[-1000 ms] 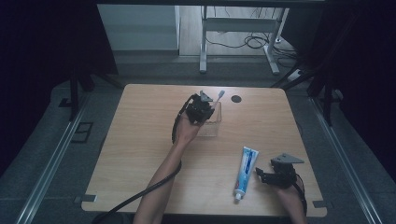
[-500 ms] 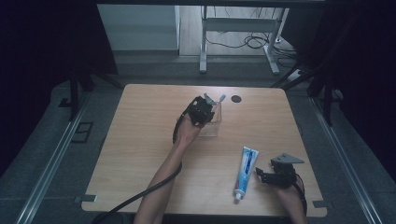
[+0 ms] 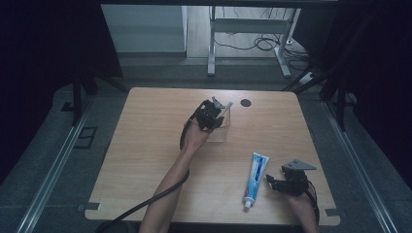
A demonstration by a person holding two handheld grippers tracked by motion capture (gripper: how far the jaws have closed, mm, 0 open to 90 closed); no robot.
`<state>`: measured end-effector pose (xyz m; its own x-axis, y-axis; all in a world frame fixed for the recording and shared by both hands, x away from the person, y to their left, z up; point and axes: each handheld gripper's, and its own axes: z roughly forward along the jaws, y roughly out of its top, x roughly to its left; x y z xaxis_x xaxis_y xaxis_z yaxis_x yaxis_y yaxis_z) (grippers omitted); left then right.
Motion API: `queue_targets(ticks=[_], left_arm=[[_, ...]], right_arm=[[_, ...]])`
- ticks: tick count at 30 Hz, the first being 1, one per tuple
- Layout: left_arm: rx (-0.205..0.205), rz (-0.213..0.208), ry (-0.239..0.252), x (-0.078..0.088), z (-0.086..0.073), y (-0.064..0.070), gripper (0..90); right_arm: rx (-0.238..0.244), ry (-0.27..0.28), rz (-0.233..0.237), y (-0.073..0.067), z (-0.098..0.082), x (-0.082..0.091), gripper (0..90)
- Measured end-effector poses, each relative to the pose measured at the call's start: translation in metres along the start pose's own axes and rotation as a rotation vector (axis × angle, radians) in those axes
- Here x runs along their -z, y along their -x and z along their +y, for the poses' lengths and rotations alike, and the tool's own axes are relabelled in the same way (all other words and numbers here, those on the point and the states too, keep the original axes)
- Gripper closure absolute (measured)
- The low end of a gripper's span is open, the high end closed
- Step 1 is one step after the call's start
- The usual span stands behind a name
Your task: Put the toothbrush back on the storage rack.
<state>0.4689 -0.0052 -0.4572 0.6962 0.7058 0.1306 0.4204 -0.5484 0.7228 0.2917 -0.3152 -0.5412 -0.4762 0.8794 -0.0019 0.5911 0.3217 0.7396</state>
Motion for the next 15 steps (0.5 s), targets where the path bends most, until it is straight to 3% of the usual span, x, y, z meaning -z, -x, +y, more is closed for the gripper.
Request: queue_targets(ticks=[15], left_arm=[[0.033, -0.034, 0.036, 0.012, 0.006, 0.002, 50.2]], right_arm=[[0.000, 0.000, 0.000, 0.000, 0.000, 0.000, 23.5]])
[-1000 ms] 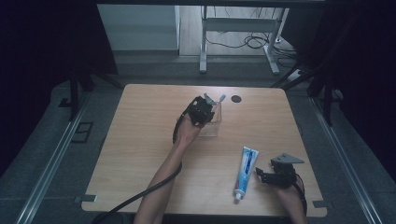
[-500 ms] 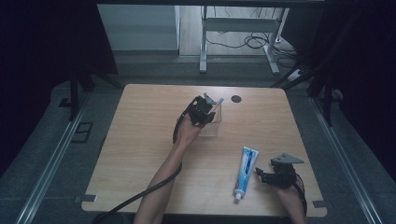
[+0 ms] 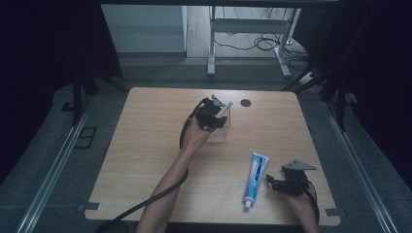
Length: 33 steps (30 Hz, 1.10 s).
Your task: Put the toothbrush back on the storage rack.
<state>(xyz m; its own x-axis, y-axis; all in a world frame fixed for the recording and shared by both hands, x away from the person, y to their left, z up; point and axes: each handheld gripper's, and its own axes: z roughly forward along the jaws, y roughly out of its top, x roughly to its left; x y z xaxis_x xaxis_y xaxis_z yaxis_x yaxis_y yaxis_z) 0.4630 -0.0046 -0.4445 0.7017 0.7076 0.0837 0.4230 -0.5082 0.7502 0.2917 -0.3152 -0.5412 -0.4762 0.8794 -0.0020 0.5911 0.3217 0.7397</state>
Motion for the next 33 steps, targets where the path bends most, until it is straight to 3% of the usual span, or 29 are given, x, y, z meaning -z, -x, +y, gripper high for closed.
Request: queue_targets(ticks=[1, 12, 33], left_arm=[[0.004, -0.014, -0.001, 0.001, 0.001, 0.000, 45.4], [0.027, -0.056, -0.001, 0.007, 0.004, 0.003, 33.0], [0.044, -0.113, 0.058, 0.030, -0.009, 0.008, 30.7]], right_arm=[[0.000, 0.000, 0.000, 0.000, 0.000, 0.000, 23.5], [0.000, 0.000, 0.000, 0.000, 0.000, 0.000, 23.5], [0.000, 0.000, -0.001, 0.000, 0.000, 0.000, 23.5]])
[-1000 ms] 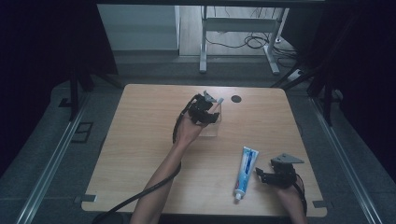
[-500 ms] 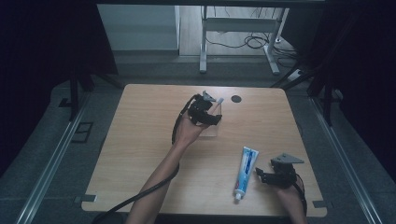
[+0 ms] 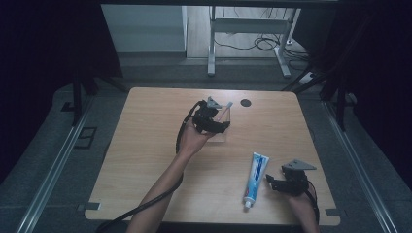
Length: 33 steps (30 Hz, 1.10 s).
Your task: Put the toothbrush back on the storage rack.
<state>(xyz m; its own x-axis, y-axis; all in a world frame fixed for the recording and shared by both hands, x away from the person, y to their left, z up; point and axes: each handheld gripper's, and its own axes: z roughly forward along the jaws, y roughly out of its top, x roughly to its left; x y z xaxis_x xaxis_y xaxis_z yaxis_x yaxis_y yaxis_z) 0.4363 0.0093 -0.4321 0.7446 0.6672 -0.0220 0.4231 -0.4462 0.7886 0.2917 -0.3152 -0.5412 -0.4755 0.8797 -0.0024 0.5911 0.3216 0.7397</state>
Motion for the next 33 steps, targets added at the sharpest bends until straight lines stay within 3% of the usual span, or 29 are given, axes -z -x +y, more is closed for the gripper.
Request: queue_targets(ticks=[14, 23, 33], left_arm=[[0.074, -0.053, 0.020, 0.016, -0.017, -0.007, 22.6], [0.080, -0.064, 0.010, 0.022, -0.028, -0.007, 15.6], [0.078, -0.083, 0.016, 0.032, -0.042, -0.004, 13.8]], right_arm=[[-0.001, 0.000, 0.000, 0.000, 0.000, 0.000, 23.5], [-0.001, 0.000, 0.000, 0.000, 0.000, 0.000, 23.5], [-0.001, 0.000, 0.000, 0.000, 0.000, 0.000, 23.5]])
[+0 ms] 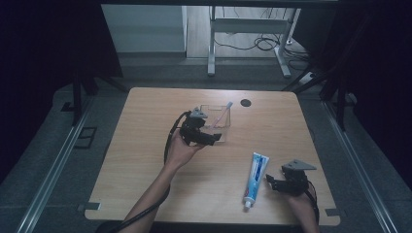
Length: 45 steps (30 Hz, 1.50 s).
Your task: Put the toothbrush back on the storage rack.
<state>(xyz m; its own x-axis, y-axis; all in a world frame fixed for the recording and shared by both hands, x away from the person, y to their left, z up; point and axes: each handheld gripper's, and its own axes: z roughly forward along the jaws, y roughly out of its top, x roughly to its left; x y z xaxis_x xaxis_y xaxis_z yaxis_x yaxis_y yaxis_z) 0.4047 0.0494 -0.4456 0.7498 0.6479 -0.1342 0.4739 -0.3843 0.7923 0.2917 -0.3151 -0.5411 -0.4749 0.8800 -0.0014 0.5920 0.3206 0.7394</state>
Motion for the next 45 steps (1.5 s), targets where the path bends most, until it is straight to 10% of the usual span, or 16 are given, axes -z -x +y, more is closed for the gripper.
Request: queue_targets(ticks=[45], left_arm=[[-0.040, 0.043, -0.076, 0.023, -0.089, 0.013, 10.8]], right_arm=[[-0.001, -0.002, 0.000, 0.000, 0.000, 0.000, 23.5]])
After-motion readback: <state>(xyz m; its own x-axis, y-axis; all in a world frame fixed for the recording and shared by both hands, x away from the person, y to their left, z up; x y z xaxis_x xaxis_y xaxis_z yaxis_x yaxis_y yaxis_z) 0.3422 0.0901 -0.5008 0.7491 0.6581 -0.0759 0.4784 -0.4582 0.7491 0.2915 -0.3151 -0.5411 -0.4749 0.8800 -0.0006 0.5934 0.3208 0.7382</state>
